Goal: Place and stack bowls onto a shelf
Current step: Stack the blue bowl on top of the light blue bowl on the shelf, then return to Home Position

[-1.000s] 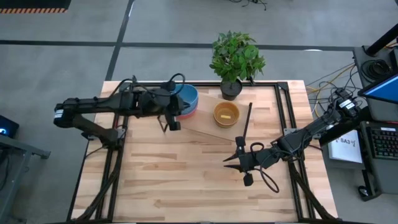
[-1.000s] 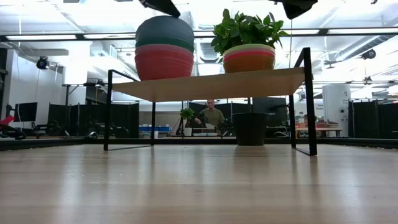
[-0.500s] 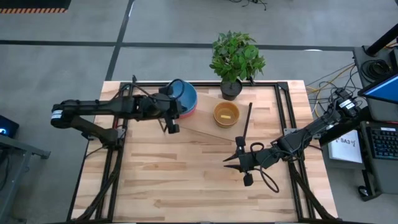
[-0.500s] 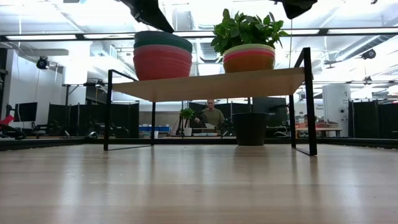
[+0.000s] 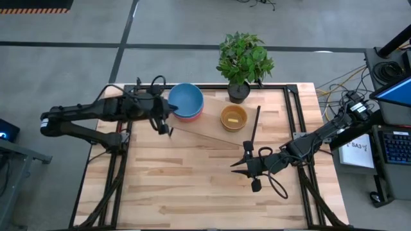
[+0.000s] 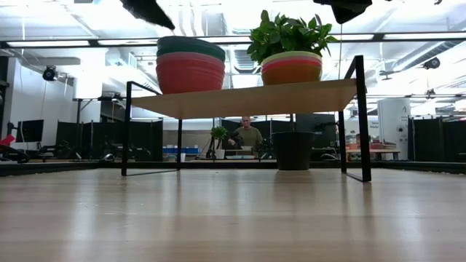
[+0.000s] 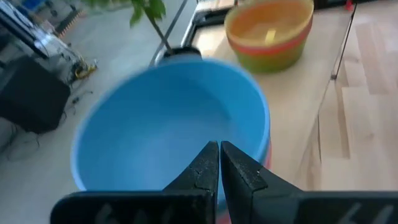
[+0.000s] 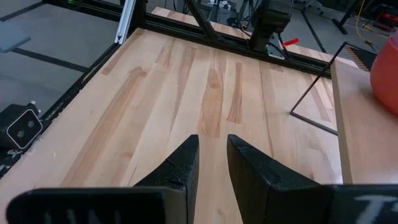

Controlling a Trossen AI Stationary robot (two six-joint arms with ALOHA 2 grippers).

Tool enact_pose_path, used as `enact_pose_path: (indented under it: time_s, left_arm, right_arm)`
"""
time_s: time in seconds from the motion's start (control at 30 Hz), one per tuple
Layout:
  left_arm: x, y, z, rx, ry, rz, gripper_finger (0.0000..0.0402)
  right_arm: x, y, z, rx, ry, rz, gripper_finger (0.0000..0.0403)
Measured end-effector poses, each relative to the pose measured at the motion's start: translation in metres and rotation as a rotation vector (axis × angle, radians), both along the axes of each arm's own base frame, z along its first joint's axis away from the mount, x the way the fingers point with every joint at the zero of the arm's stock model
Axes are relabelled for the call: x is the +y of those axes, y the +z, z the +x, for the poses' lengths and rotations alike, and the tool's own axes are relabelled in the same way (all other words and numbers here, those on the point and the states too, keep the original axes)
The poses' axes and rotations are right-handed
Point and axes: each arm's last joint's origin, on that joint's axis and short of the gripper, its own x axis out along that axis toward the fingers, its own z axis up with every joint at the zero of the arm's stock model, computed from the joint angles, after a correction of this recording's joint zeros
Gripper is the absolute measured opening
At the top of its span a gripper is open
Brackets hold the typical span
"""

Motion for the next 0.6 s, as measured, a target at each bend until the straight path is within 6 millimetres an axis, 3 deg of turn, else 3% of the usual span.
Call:
enact_pose_path:
  time_s: [0.13, 0.27, 0.4, 0.6]
  left_arm:
    - [-0.001, -0.017, -0.007, 0.005, 0.025, -0.041, 0.0000]
    - [-0.001, -0.021, -0.010, -0.036, 0.035, -0.055, 0.0000]
    - [-0.006, -0.011, -0.015, -0.107, 0.009, -0.091, 0.0000]
    - [-0.027, -0.003, -0.036, -0.207, -0.187, -0.244, 0.0000]
  right_arm:
    - [0.000, 0.000, 0.000, -0.001, 0.000, 0.001, 0.0073]
    - [0.000, 0.000, 0.000, -0.001, 0.000, 0.001, 0.0073]
    - [0.000, 0.000, 0.000, -0.001, 0.000, 0.001, 0.0073]
    - [0.000, -0.007, -0.001, -0.018, 0.025, -0.034, 0.0073]
